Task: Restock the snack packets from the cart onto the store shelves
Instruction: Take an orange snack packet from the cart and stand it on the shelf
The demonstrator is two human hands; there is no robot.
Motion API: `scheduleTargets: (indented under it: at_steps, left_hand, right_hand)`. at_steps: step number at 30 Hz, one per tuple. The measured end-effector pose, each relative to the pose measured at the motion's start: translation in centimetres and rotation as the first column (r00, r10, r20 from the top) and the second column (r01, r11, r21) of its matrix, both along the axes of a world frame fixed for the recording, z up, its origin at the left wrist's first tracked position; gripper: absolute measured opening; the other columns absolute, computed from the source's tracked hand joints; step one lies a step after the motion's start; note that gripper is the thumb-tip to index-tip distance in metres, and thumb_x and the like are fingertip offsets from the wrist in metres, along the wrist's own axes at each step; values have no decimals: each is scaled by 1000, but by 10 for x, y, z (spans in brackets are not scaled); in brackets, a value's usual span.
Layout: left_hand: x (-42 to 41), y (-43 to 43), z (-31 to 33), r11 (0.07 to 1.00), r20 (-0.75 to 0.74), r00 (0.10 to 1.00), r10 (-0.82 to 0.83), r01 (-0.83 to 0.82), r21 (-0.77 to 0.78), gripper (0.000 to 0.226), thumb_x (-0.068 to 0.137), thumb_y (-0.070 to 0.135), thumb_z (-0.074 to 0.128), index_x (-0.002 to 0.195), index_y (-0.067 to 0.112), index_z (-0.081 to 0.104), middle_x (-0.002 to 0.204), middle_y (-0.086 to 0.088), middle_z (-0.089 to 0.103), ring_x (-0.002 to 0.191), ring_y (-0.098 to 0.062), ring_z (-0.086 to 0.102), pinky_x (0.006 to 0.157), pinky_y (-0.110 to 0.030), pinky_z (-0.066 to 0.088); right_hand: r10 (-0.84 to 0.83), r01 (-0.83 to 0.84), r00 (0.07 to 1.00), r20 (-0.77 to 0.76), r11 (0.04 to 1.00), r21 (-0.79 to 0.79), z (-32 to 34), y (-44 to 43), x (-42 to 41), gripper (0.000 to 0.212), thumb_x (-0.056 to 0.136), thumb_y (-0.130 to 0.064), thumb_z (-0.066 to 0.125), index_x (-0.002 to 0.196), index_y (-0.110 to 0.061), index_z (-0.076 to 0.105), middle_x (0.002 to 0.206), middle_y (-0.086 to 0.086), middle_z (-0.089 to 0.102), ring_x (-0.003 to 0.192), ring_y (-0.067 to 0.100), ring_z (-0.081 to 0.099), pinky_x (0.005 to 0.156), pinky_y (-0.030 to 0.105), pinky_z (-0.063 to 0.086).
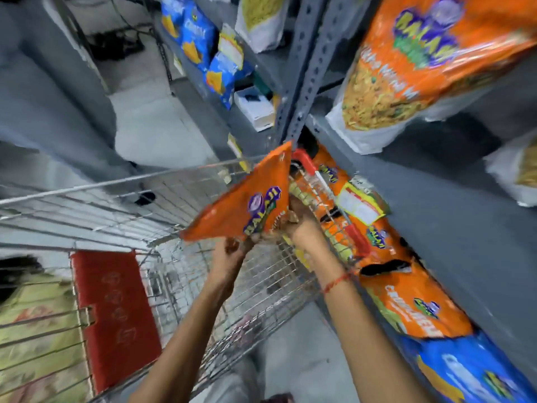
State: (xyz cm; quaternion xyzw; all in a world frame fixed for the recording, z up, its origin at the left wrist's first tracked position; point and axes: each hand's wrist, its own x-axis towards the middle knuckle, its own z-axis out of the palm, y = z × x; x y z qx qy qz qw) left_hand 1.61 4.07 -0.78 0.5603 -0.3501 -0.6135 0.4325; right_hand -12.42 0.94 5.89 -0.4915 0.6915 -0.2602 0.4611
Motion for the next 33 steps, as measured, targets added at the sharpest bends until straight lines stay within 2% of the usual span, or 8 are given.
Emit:
scheduleTargets:
  at_steps: [4,9,12,16,20,23,27,33]
  left_hand:
    - [-37,-10,67,979,-84,989,-120,104,-177,11,83,22,63,89,25,55,77,21,69,67,12,56,59,-7,44]
    - [-96,-16,136,859,-86,900,-428,375,-349,29,73,41,72,98,34,59,98,15,70,96,-5,64,82,-20,49]
    - [-144,-27,152,746,-39,788,-614,563,-355,19,77,42,68,94,37,61,101,12,67,98,-5,63,85,-25,48]
    - [-210,-46,160,528,87,594,-799,765,-369,44,74,40,68,112,21,59,119,-9,64,103,-13,60,90,-29,48]
    - [-254,-83,129,349,109,393,-913,891,-292,35,82,38,66,112,21,62,119,-6,68,113,-22,61,103,-43,46]
    - [-265,-85,146,363,2,373,-928,904,-226,26,96,10,44,117,17,57,101,11,74,98,-6,66,85,-24,55]
    - [-265,-86,170,554,-157,534,-831,766,-326,25,72,21,66,97,22,64,79,16,76,78,-1,69,67,-17,56]
    - [-277,-88,179,725,-220,695,-685,620,-300,25,93,5,47,78,22,59,63,16,74,69,-4,68,68,-23,52]
  right_hand:
    - [-176,182,983,48,933,-311,65,30,-41,49,73,1,55,120,-13,57,99,2,67,74,-5,60,73,13,50]
    - [-376,326,926,18,776,-541,123,78,-105,54,82,5,61,121,-31,50,98,-25,48,93,-14,51,75,-11,34]
    - [-460,422,885,72,727,-542,131,105,-147,56,82,5,63,124,-27,44,109,-22,48,100,-14,48,84,-11,32]
    - [-600,659,747,287,607,-444,117,131,-195,56,82,8,63,132,-8,45,112,-3,58,94,5,60,89,33,51]
    - [-654,750,658,374,523,-405,92,134,-213,49,86,6,59,130,-11,45,108,-7,60,86,-5,61,66,9,53]
    - [-622,745,666,411,581,-328,90,137,-221,42,90,-4,57,129,-16,45,114,-1,58,96,5,58,76,20,54]
    - [-742,816,565,360,440,-375,111,135,-248,33,93,-9,53,125,-7,47,95,-10,55,103,17,52,94,44,49]
    - [-774,639,628,75,459,-617,123,120,-261,9,88,-7,60,94,-3,64,90,2,66,83,13,60,64,3,45]
